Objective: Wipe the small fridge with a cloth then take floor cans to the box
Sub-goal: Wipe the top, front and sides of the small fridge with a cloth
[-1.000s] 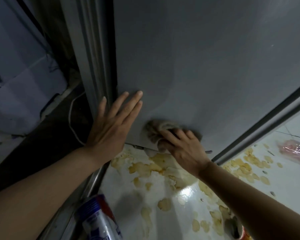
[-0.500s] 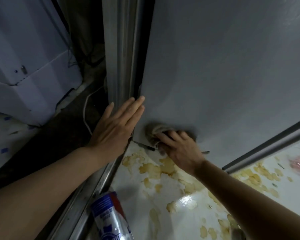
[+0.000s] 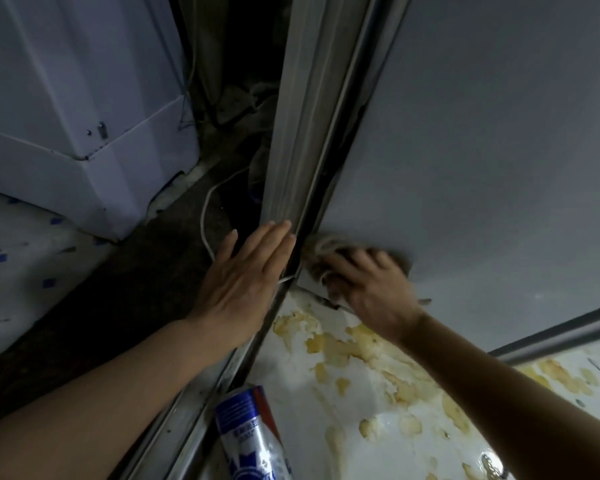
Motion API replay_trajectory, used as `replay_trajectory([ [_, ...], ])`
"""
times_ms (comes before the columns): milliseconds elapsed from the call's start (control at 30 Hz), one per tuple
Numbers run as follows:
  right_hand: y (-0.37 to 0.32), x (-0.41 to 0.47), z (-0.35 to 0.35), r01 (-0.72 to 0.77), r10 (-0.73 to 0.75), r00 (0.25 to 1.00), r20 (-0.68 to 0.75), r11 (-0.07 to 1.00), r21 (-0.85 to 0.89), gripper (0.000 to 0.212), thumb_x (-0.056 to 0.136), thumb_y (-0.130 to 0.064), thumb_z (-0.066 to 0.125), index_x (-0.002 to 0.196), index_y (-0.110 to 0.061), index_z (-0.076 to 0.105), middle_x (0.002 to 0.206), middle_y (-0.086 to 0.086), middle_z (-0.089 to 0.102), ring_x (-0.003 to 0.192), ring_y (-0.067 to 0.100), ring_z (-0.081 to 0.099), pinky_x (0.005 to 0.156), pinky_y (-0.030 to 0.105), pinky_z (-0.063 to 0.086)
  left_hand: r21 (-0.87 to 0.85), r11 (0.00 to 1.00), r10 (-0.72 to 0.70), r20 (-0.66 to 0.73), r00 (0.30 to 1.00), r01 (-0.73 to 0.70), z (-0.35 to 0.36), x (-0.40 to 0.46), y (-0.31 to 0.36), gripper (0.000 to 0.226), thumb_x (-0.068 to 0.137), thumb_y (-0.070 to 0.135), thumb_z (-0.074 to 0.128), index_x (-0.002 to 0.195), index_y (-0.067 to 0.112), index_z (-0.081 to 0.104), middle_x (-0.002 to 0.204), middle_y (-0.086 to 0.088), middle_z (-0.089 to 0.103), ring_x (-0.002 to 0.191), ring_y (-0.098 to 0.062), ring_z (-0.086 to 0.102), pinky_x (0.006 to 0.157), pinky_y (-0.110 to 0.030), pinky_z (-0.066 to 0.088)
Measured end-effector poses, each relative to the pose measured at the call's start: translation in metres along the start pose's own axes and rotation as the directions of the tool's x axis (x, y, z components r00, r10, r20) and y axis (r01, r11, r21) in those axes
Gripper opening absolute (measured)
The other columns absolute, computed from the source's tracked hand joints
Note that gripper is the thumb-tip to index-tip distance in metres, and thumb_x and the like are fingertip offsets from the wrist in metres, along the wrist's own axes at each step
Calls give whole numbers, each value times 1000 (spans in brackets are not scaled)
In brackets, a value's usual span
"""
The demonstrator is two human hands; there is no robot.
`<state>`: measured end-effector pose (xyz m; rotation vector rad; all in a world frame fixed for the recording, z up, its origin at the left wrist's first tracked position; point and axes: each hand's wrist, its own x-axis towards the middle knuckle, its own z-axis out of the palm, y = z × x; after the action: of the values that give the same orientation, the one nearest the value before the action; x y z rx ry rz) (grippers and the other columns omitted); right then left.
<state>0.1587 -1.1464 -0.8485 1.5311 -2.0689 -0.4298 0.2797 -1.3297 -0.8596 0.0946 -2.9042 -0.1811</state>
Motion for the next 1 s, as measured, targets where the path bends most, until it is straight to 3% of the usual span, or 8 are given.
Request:
replay_trajectory([
  [100, 24, 15, -21, -103, 112, 960, -258, 994, 46, 28, 94, -16, 42, 95, -14, 70, 129, 10, 60, 98, 30, 41, 72, 38, 28, 5, 999, -32, 38, 999, 32, 1, -1, -6, 84, 77, 10, 61, 148, 13, 17, 158, -3, 10, 145, -19, 9, 114, -46, 13],
  [233, 18, 26, -14, -150, 142, 937, -319, 989, -1, 28, 97, -15, 35, 97, -13, 63, 126, 10, 61, 95, 30, 40, 70, 38, 25, -12, 998, -56, 50, 997, 57, 7, 1, -8, 79, 77, 12, 63, 146, 11, 24, 156, -5, 15, 144, -22, 14, 111, -48, 19],
  [500, -32, 5, 59, 135, -136, 989, -61, 991, -18, 35, 83, -20, 43, 104, -21, 71, 123, 2, 64, 98, 25, 38, 76, 34, 28, 9, 999, -43, 93, 995, 42, 28, -7, -15, 69, 86, 18, 48, 148, 13, 17, 158, -4, 8, 145, -20, 8, 113, -46, 16],
  [667, -51, 6, 75, 185, -177, 971, 163, 982, -37, 40, 76, -28, 54, 114, -28, 66, 129, -4, 58, 102, 20, 39, 80, 32, 27, 17, 999, -38, 112, 993, 36, 34, -8, -14, 70, 86, 16, 48, 148, 14, 15, 158, -3, 4, 145, -19, 5, 114, -45, 13],
  [800, -45, -5, 70, 246, -219, 944, 247, 966, -83, 45, 85, -32, 41, 128, -31, 55, 143, -7, 46, 114, 17, 50, 89, 31, 40, 5, 1000, -17, 106, 994, 16, 33, -6, 2, 72, 83, 13, 55, 146, 12, 21, 157, -5, 9, 144, -20, 8, 113, -45, 13],
  [933, -20, -53, 62, 194, -179, 938, 297, 981, -21, 41, 63, -33, 77, 103, -29, 73, 124, -7, 63, 100, 20, 61, 80, 32, 52, 2, 999, 38, 114, 993, -39, 31, 3, 14, 77, 79, 11, 61, 146, 13, 22, 157, -3, 10, 143, -19, 9, 112, -44, 13],
  [1000, -8, -87, 58, 197, -173, 922, 348, 980, -34, 44, 52, -29, 84, 95, -27, 76, 121, -6, 65, 98, 22, 63, 80, 35, 54, 13, 999, 48, 122, 991, -50, 30, 6, 16, 82, 78, 11, 63, 146, 15, 19, 157, -2, 9, 142, -18, 10, 112, -44, 14],
])
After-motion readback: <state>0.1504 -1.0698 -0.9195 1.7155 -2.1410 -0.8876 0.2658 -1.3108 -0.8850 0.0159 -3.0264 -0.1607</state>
